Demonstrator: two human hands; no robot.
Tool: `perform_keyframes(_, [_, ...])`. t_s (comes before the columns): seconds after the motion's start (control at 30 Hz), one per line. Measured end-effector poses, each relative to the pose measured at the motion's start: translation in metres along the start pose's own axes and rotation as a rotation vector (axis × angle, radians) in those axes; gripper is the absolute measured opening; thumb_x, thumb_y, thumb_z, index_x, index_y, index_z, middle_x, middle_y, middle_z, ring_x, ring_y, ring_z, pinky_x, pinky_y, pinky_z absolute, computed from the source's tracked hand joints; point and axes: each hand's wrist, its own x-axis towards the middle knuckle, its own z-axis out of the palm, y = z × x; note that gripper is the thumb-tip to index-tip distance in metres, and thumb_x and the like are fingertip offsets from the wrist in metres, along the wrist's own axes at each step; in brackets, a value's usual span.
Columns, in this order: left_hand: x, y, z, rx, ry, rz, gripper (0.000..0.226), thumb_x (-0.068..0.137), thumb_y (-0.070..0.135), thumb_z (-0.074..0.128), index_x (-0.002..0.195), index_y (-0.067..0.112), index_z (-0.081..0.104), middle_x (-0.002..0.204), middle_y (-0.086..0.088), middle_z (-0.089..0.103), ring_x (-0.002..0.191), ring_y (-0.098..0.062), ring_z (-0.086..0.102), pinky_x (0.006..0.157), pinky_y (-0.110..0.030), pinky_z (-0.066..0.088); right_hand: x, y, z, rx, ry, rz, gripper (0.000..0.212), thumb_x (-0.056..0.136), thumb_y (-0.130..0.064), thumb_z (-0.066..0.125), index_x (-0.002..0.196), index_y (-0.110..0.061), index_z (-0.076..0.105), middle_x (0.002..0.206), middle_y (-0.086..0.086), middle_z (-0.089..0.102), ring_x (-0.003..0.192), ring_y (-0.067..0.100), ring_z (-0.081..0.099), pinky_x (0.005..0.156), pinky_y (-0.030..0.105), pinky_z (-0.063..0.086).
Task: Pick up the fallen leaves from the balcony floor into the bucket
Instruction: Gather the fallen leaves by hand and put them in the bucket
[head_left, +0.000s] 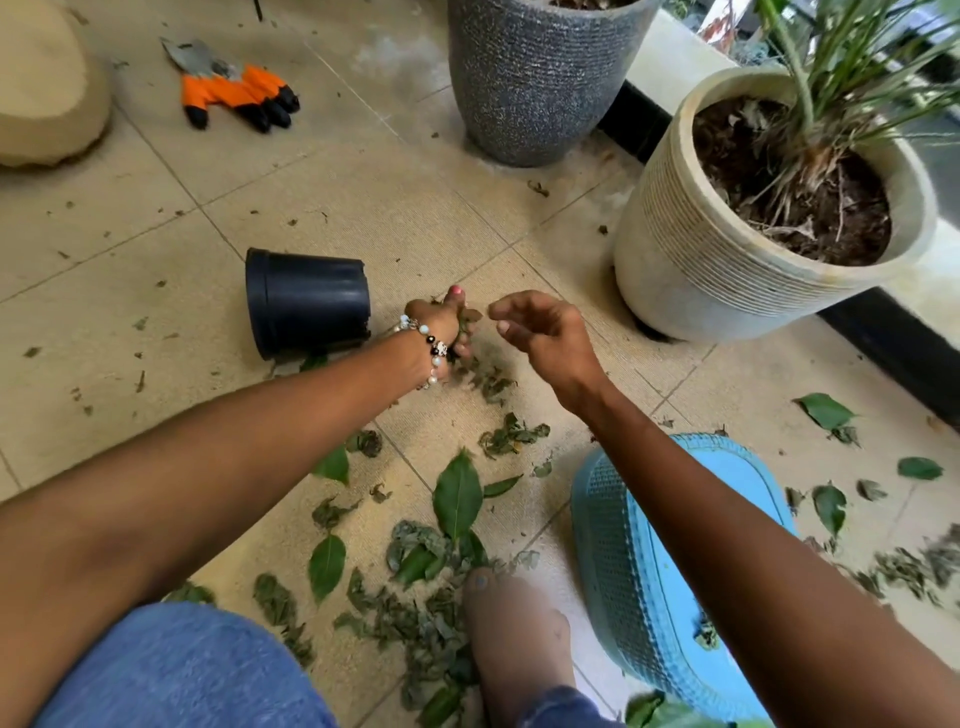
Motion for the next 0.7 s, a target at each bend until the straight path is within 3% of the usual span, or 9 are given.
perform_keyframes(0.07, [0.002,0.000,-0.005,-0.046,-0.020,-0.055,0.041,0.099,0.040,0.049,0.076,0.009,0.060,0.055,0.000,0.050,0.032,-0.007,0.034,0.033,-0.014,0.027,-0.002,0.007,-0.007,-0.253,0.053,0.146,0.021,0.084,-0.004,0.070,0.102,-0.009,0.061,0.101,0.006,0.068,0.088,0.019,0.065,0.071,0.030,0.054])
perform_keyframes(0.17, [0.000,-0.002,-0.008,-0.076,-0.019,-0.099,0.045,0.098,0.046,0.047,0.073,0.011,0.056,0.048,0.003,0.043,0.031,-0.006,0.030,0.033,-0.013,0.026,-0.016,0.021,-0.008,-0.709,-0.218,0.430,0.070,0.071,-0.026,0.084,0.126,-0.009,0.043,0.122,0.015,0.054,0.104,0.033,0.059,0.088,0.044,0.054])
perform_keyframes(0.23, [-0.003,-0.001,-0.007,-0.094,0.000,-0.102,0.048,0.098,0.049,0.045,0.069,0.012,0.053,0.048,0.003,0.040,0.030,-0.006,0.029,0.034,-0.012,0.025,-0.032,0.031,0.004,-0.826,-0.298,0.464,0.094,0.065,-0.028,0.088,0.137,-0.010,0.030,0.135,0.021,0.040,0.115,0.040,0.052,0.099,0.048,0.048])
perform_keyframes(0.33, [-0.007,0.004,-0.007,-0.094,0.012,-0.096,0.050,0.097,0.051,0.046,0.066,0.013,0.049,0.051,0.003,0.036,0.031,-0.006,0.026,0.034,-0.013,0.022,-0.043,0.044,0.020,-0.916,-0.265,0.337,0.097,0.062,-0.021,0.090,0.135,-0.007,0.028,0.133,0.022,0.037,0.115,0.038,0.051,0.097,0.041,0.045])
perform_keyframes(0.47, [-0.004,0.009,-0.018,-0.104,0.038,-0.099,0.050,0.095,0.054,0.049,0.063,0.015,0.044,0.051,0.004,0.035,0.032,-0.007,0.023,0.033,-0.014,0.021,-0.028,0.045,0.020,-0.769,-0.149,0.215,0.074,0.071,-0.016,0.084,0.129,-0.005,0.040,0.124,0.018,0.048,0.111,0.032,0.051,0.084,0.029,0.039])
perform_keyframes(0.57, [-0.001,0.009,-0.027,-0.105,0.043,-0.109,0.051,0.094,0.055,0.049,0.061,0.018,0.041,0.050,0.004,0.034,0.033,-0.007,0.023,0.034,-0.012,0.021,-0.017,0.044,0.022,-0.675,-0.126,0.079,0.078,0.069,-0.016,0.085,0.135,-0.012,0.043,0.129,0.015,0.043,0.118,0.029,0.045,0.093,0.024,0.037])
perform_keyframes(0.63, [0.000,0.010,-0.034,-0.103,0.049,-0.110,0.050,0.094,0.055,0.050,0.061,0.019,0.041,0.048,0.005,0.034,0.033,-0.007,0.023,0.035,-0.012,0.021,-0.012,0.045,0.028,-0.721,-0.132,-0.006,0.087,0.070,-0.025,0.085,0.143,-0.020,0.038,0.139,0.014,0.033,0.127,0.030,0.033,0.106,0.039,0.037])
perform_keyframes(0.7, [0.000,0.011,-0.039,-0.100,0.047,-0.110,0.049,0.094,0.055,0.051,0.061,0.020,0.042,0.044,0.006,0.034,0.033,-0.006,0.023,0.035,-0.012,0.020,-0.009,0.045,0.037,-0.948,-0.227,-0.053,0.092,0.076,-0.042,0.077,0.150,-0.034,0.023,0.153,0.011,0.018,0.135,0.035,0.020,0.106,0.054,0.032])
